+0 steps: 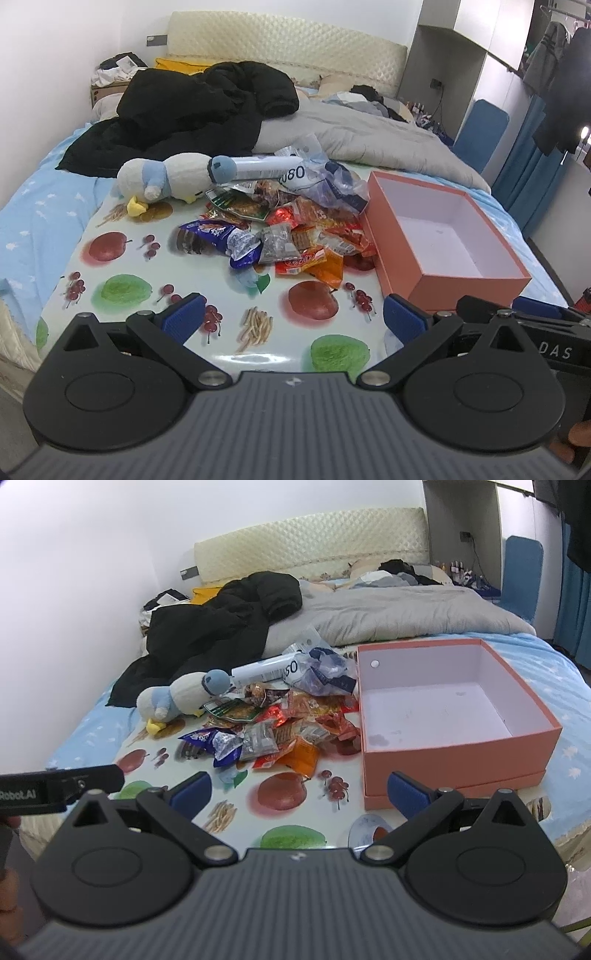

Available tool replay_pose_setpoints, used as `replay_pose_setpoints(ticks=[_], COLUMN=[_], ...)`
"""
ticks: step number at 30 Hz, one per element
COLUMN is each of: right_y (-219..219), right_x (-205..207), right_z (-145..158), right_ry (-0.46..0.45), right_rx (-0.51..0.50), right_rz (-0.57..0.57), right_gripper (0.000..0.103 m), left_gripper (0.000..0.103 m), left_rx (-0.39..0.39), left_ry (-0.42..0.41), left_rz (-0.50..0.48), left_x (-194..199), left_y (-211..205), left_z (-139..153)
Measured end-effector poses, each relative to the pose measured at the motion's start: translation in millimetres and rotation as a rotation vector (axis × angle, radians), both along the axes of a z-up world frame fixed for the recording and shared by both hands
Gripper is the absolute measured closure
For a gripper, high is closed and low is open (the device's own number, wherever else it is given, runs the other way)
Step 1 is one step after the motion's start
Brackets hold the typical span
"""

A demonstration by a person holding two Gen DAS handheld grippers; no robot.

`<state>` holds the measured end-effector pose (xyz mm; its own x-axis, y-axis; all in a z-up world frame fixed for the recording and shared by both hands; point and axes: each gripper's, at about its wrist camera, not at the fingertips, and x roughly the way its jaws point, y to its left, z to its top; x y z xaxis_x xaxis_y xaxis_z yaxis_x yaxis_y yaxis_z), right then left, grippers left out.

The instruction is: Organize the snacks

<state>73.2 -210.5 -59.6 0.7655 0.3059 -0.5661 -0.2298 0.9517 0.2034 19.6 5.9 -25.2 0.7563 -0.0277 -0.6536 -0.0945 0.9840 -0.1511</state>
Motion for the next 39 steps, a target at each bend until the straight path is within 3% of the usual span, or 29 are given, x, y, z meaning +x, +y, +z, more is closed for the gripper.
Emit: replay_pose_setpoints(ticks=[7,14,19,25,32,39], right_y=[0.6,11.4,18.4,40.4,69.5,85.6], right_x=[10.2,32.4,49.5,68.7,104.1,146.9], right_z=[-9.9,-19.0,-31.9,-48.2,-79.9,-123.4], right_ry=[0.046,0.067,0.105,0.114,0.131,0.126], right_rx=[0.000,-0.065,-0.039,-0.079,-0.117,-0.189], right_rz=[-0.006,-0.036,-0.019,0.067,0.151,0.094], right_gripper=[0.000,0.000,0.000,0.024,0.024,0.023], left_gripper=[0.000,0.000,0.000,0.000,0.001,0.001], left_rx=[-0.021,-0.013,-0.018,-0.057,-0.167,-0.173], left_ry=[0.029,0.067,0.087,0.100,0.138,0.177], left_rz=[-0.010,0.007,0.025,0.055,0.099,0.126], left_x=[24.8,55.7,79.6,110.6,155.0,198.4], left_y=[5.8,17.8,31.0,48.1,74.2,91.5], left_z=[-6.6,-19.0,-34.4,-60.9,-108.4,-145.9])
